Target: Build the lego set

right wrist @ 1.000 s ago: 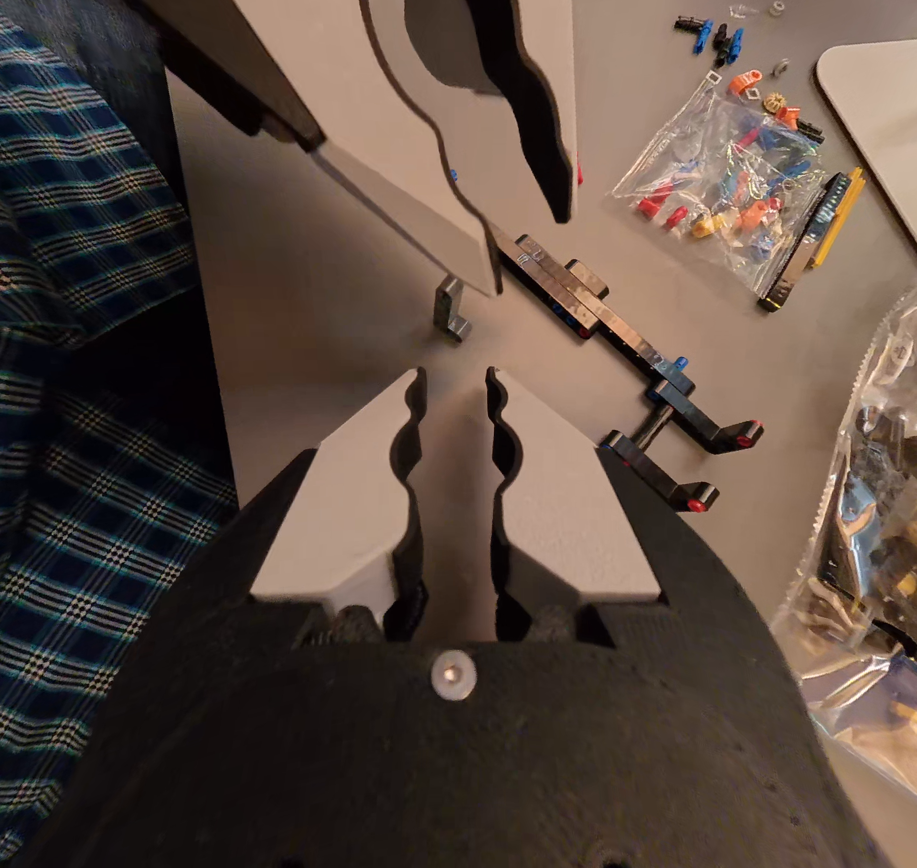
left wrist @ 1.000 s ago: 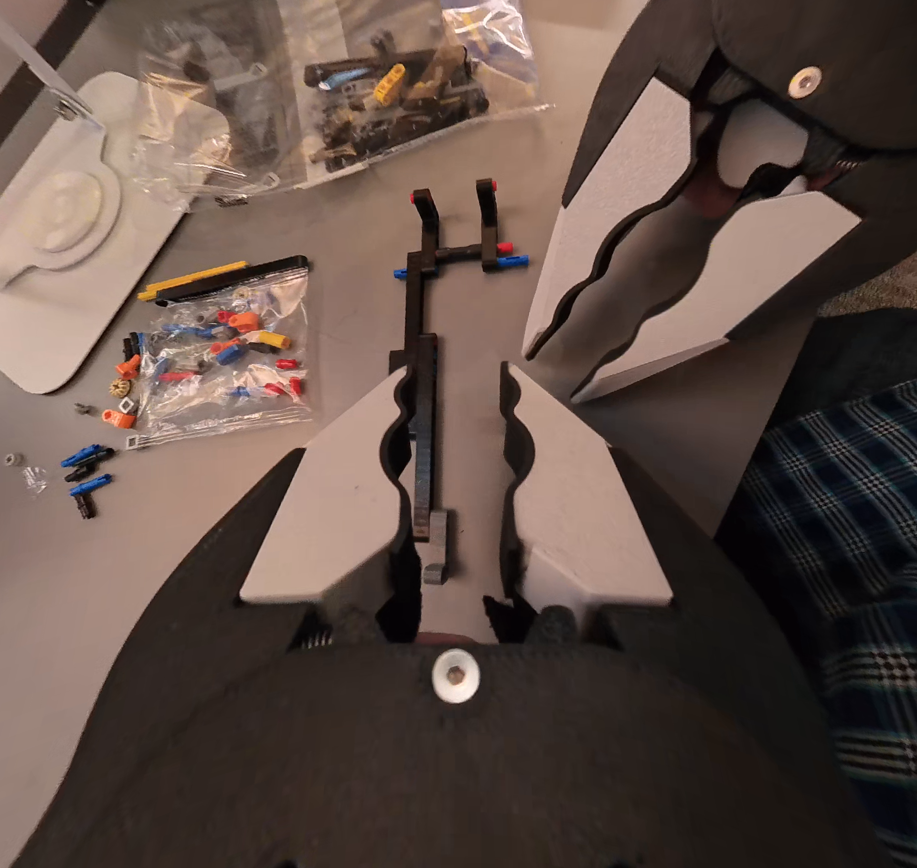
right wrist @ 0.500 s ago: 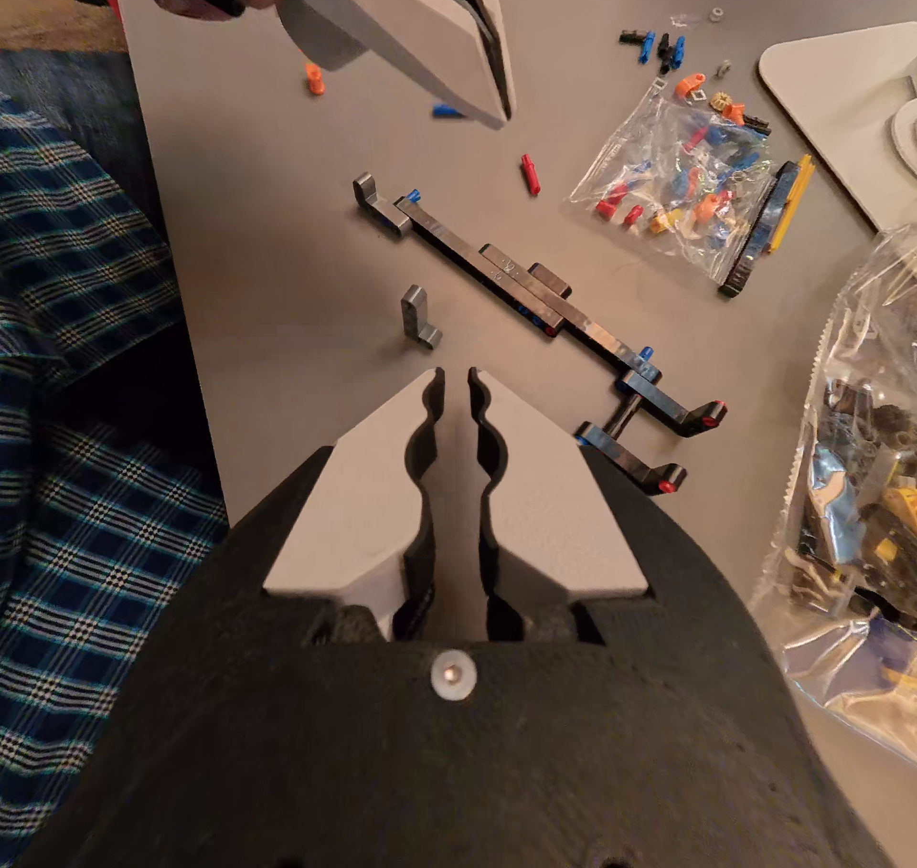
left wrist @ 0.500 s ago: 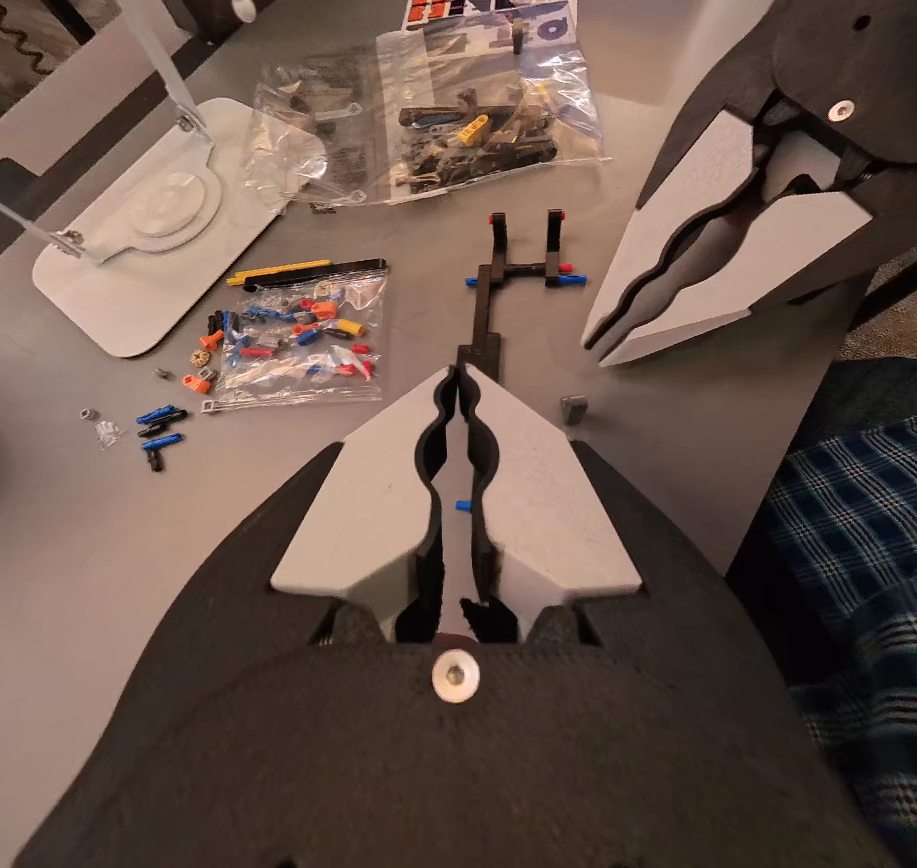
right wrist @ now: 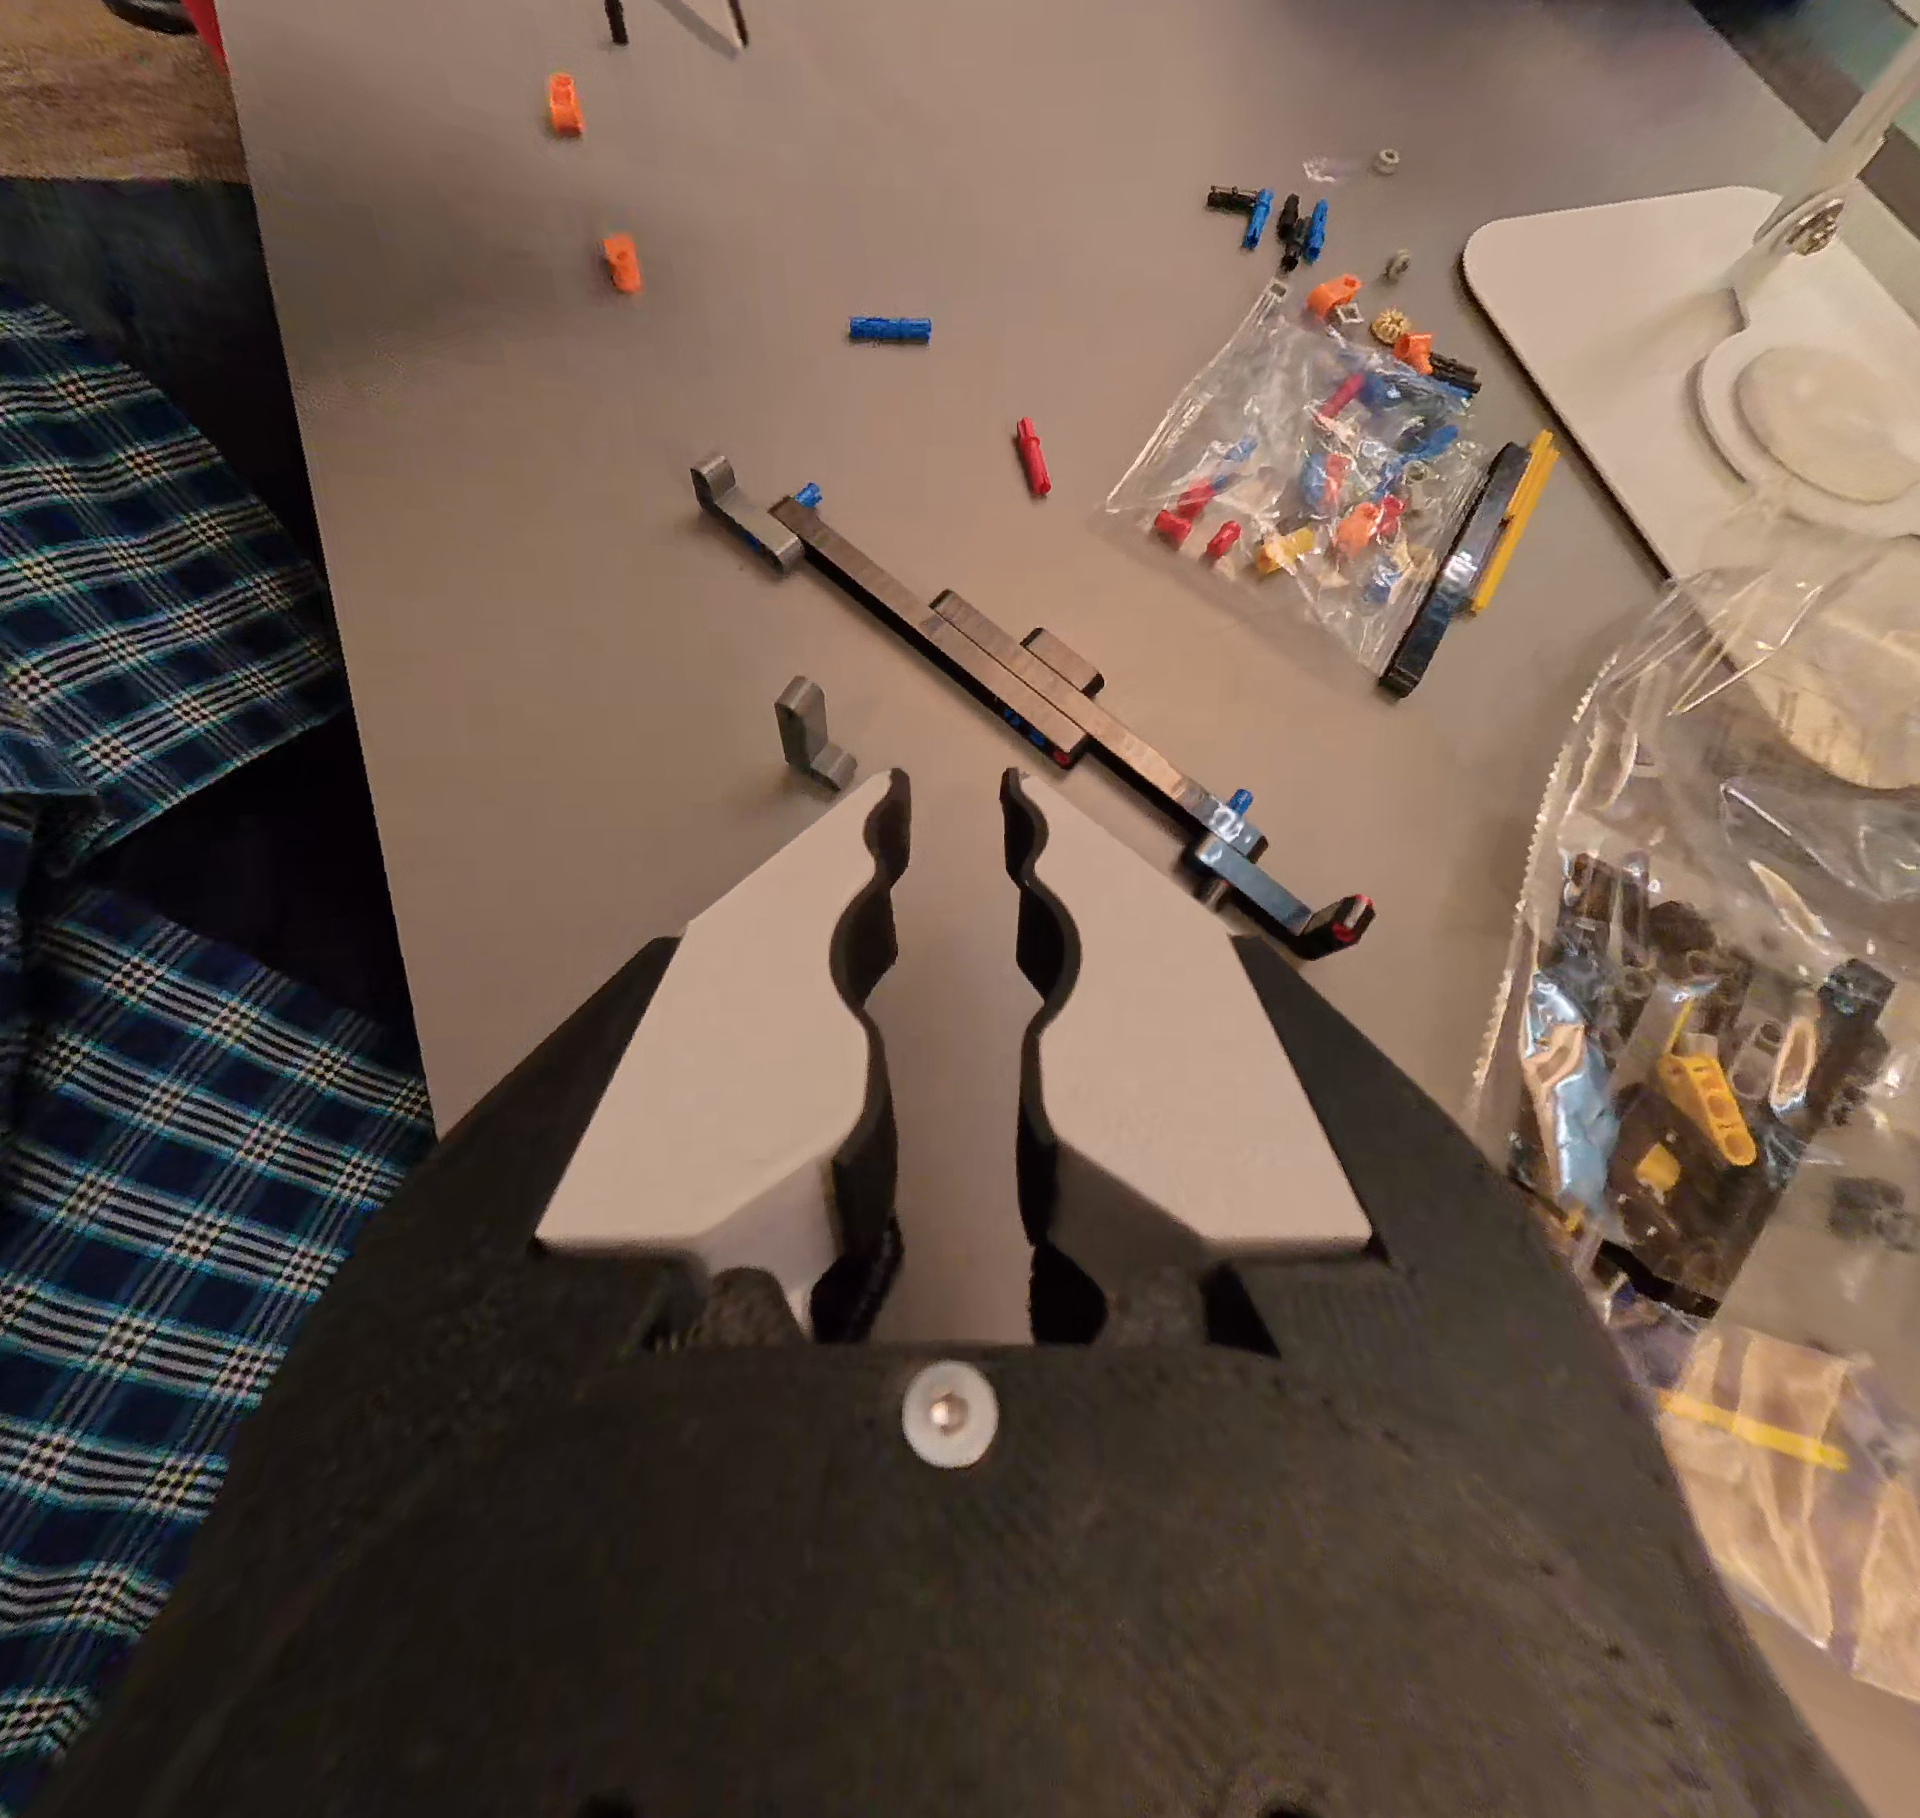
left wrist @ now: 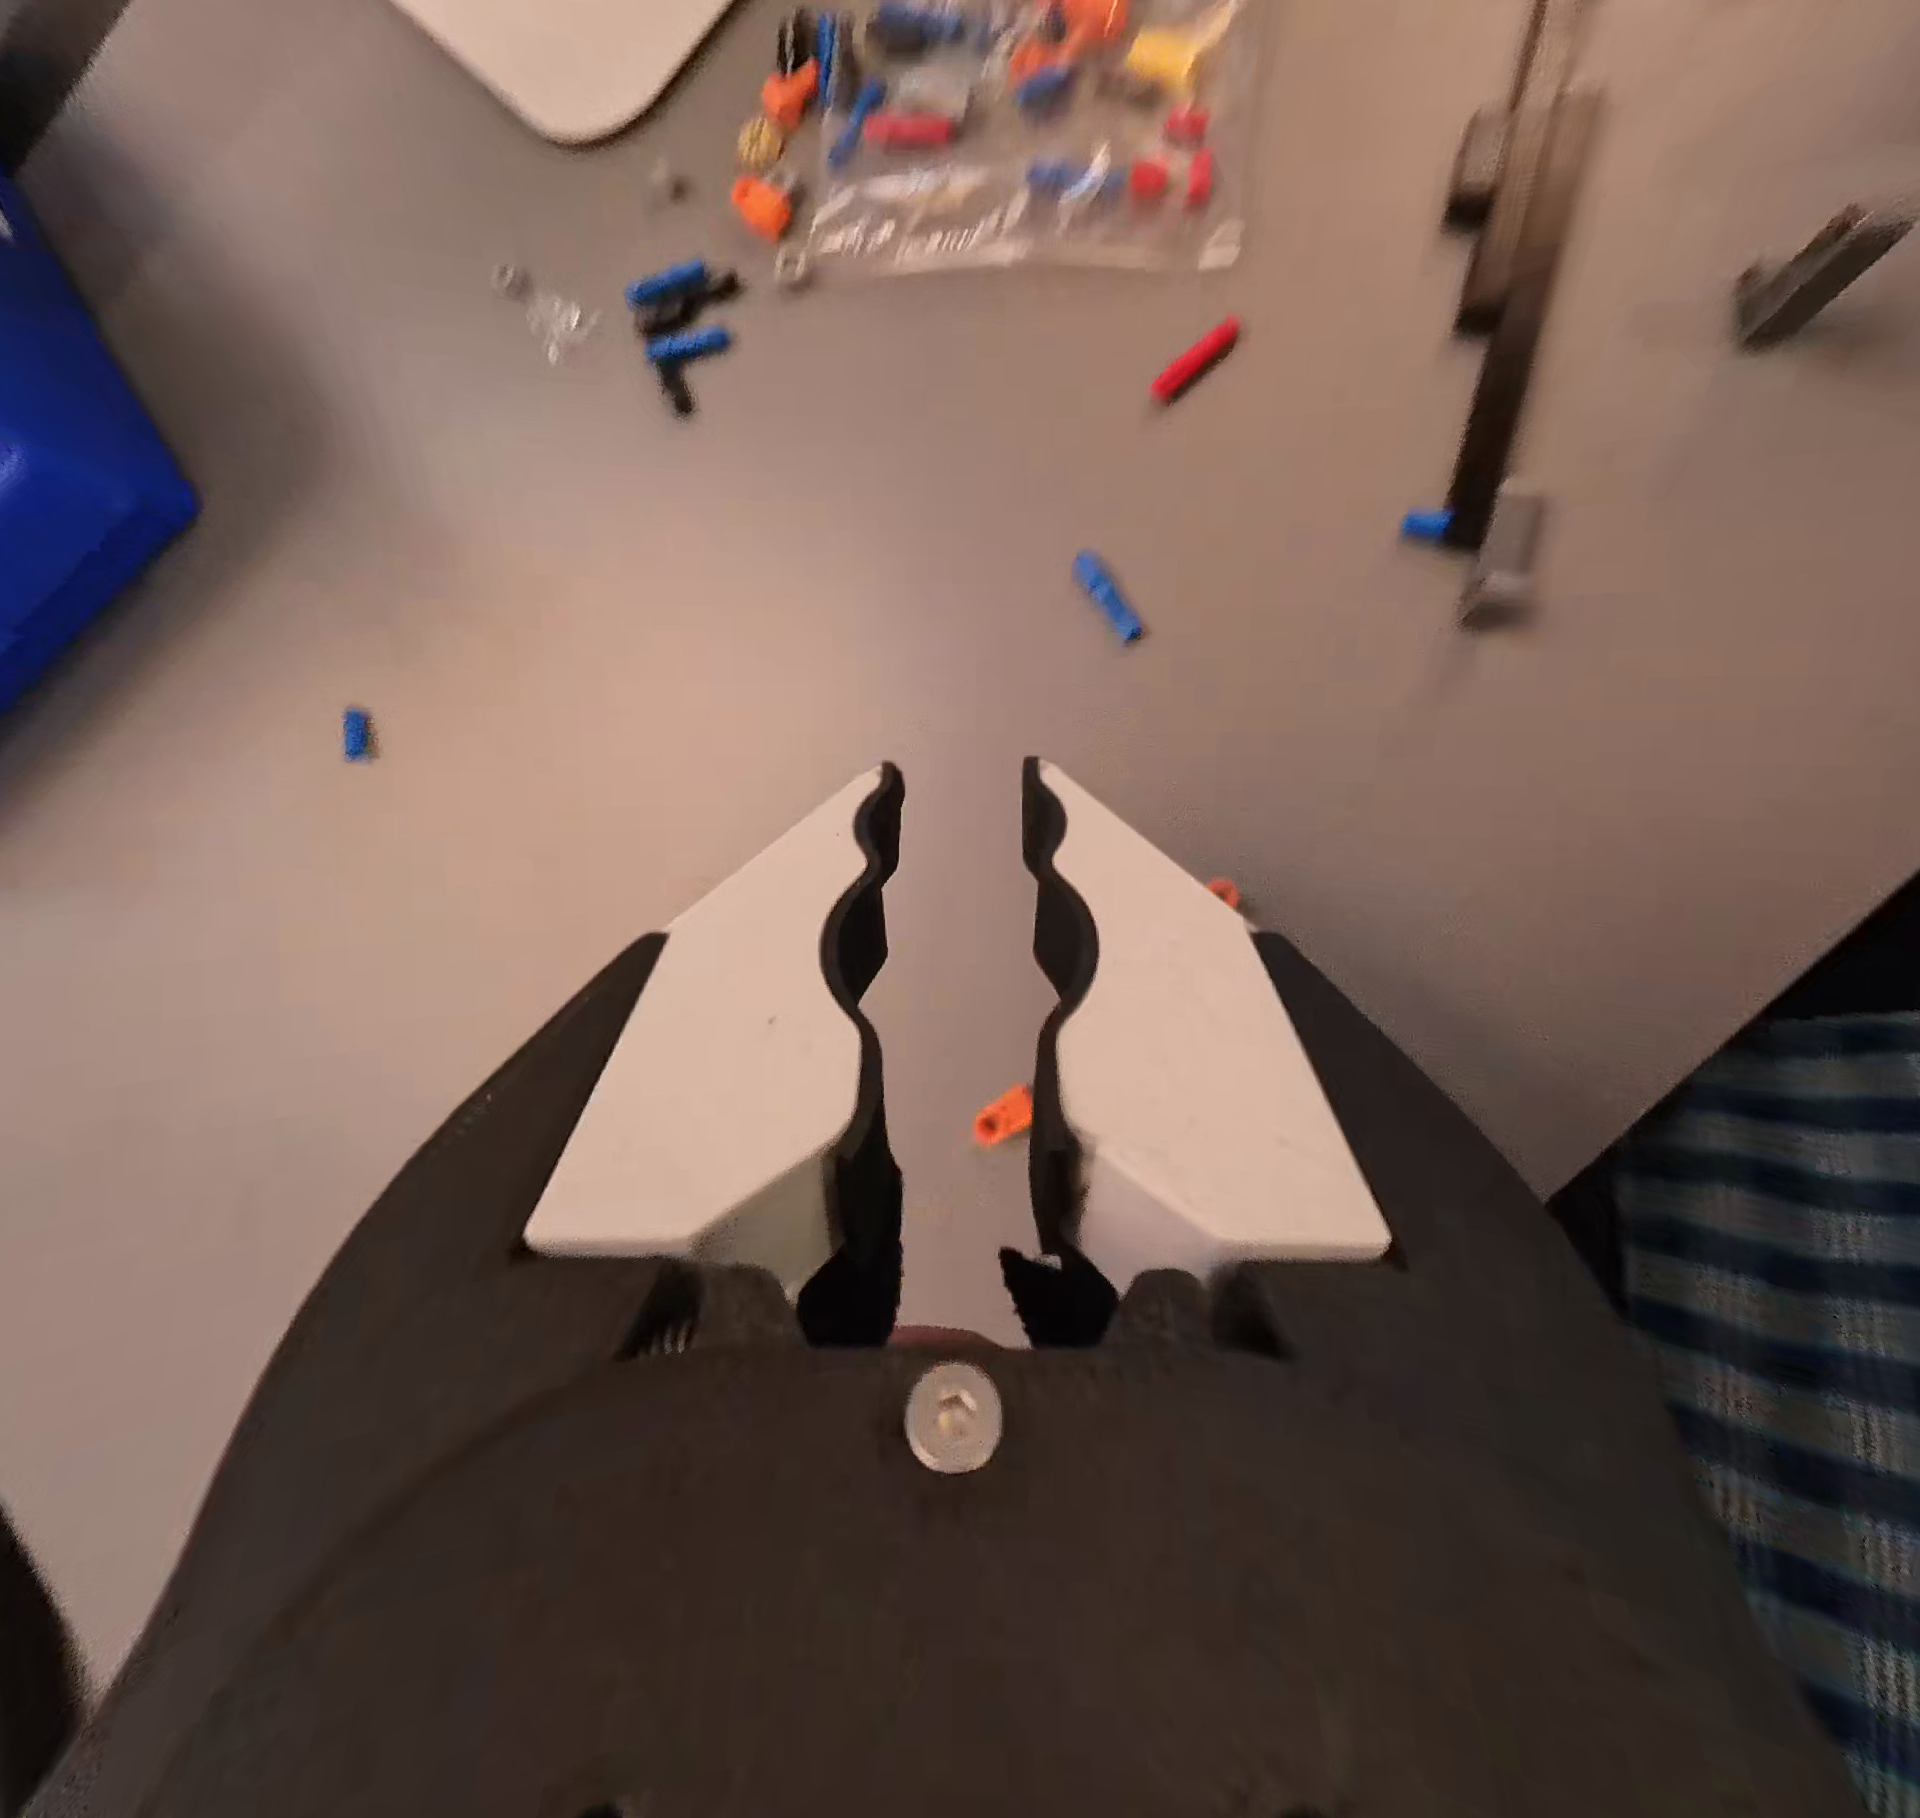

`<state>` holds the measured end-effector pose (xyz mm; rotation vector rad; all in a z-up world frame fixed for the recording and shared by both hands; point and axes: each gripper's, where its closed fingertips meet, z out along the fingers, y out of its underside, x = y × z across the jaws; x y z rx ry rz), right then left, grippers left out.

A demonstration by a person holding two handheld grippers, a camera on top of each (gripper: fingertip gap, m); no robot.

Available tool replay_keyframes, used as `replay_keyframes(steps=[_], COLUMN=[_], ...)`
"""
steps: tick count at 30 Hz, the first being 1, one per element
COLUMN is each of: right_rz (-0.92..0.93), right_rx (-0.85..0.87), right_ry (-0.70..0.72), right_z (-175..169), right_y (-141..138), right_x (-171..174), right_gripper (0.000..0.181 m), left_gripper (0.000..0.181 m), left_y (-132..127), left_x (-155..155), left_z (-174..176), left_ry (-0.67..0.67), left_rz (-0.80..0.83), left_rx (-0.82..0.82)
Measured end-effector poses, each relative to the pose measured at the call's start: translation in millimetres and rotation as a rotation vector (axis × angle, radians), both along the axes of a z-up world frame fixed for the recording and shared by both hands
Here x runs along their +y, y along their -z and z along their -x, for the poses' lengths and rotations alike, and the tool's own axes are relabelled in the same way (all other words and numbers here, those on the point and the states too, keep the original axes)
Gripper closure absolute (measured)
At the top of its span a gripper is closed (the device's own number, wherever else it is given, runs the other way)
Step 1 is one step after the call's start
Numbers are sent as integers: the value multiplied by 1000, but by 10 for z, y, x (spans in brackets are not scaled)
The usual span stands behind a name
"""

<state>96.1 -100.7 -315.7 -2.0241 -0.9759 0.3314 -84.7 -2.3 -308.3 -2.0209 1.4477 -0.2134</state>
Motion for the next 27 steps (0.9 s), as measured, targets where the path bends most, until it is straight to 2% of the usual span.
replay_keyframes(steps=[1,7,11,19,25,27], right_rz=[-4,-2,1,4,10,13], right_rx=[0,-3,1,-6,-4,-8], right_ry=[-3,-13,-19,-31,-26,-28], right_z=[11,36,53,126,130,134], right_y=[-17,-38,-59,-114,-129,-123], right_x=[4,14,19,66,64,66], right_gripper=[166,167,167,168,169,169], left_gripper=[160,160,160,159,179,179], left_y=[3,42,86,317,382,380], left_x=[34,205,195,52,50,59], left_z=[106,863,1184,950,883,852], left_ry=[-17,-110,-145,-31,-18,-17], left_rz=[6,19,40,101,143,138], left_rx=[15,141,155,119,63,43])
